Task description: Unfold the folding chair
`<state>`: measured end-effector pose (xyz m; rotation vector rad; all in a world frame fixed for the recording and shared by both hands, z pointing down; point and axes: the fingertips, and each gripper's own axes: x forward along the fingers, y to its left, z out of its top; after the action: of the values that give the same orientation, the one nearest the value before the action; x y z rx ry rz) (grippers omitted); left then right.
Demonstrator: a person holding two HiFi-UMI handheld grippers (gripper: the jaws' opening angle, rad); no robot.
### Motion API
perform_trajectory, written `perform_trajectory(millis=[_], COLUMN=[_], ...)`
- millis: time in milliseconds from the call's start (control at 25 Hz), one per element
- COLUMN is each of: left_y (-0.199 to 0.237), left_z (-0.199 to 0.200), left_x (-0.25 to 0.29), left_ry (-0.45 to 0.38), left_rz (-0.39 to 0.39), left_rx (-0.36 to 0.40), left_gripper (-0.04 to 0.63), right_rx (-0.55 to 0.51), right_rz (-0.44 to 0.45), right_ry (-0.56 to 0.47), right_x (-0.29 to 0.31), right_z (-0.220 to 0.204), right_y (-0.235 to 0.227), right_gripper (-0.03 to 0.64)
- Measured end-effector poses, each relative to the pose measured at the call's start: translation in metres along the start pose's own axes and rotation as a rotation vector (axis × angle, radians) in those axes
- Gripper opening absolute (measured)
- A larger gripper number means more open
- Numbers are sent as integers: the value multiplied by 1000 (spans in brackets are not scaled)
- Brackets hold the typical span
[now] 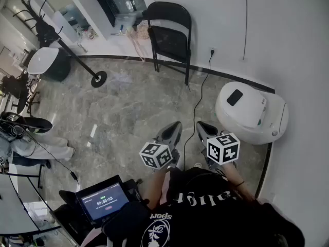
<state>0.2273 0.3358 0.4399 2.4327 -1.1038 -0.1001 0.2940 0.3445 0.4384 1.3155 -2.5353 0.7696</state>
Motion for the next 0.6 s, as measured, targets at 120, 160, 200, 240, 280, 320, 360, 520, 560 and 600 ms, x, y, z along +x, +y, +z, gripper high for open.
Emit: perform_trajectory(millis=[120,160,200,240,280,320,360,520,560,600], left_y=[-6,-7,-8,-8,-7,-5,-2,22,30,39], left_z=[-5,-6,-6,-5,-4,-3,-2,8,11,15], left_x=[4,6,8,10,12,15,18,28,32,36], left_ry=[18,22,24,25,25,24,23,22,22,23], left_rz=[6,7,8,8,7,7,7,6,3,0], left_rx=[-3,-4,-5,-4,-2,0,2,-3,-6,-8], left_gripper=[5,5,5,4,5,5,5,5,5,5], right_rx=[19,26,32,37,42,46,49,50,51,52], right_rz=[0,-1,-1,0,1,2,4,15,16,15], right_ry=[18,20,20,18,16,14,14,21,23,23], right_x=[-3,-3,-3,-2,1,4,9,36,44,53], right_z=[-4,-4,-4,-2,0,2,4,13,16,20], right_y=[-10,-13,-17,-21,-24,-28,-30,-33,-34,-36], right_gripper=[15,15,15,15,17,15,15,15,15,15])
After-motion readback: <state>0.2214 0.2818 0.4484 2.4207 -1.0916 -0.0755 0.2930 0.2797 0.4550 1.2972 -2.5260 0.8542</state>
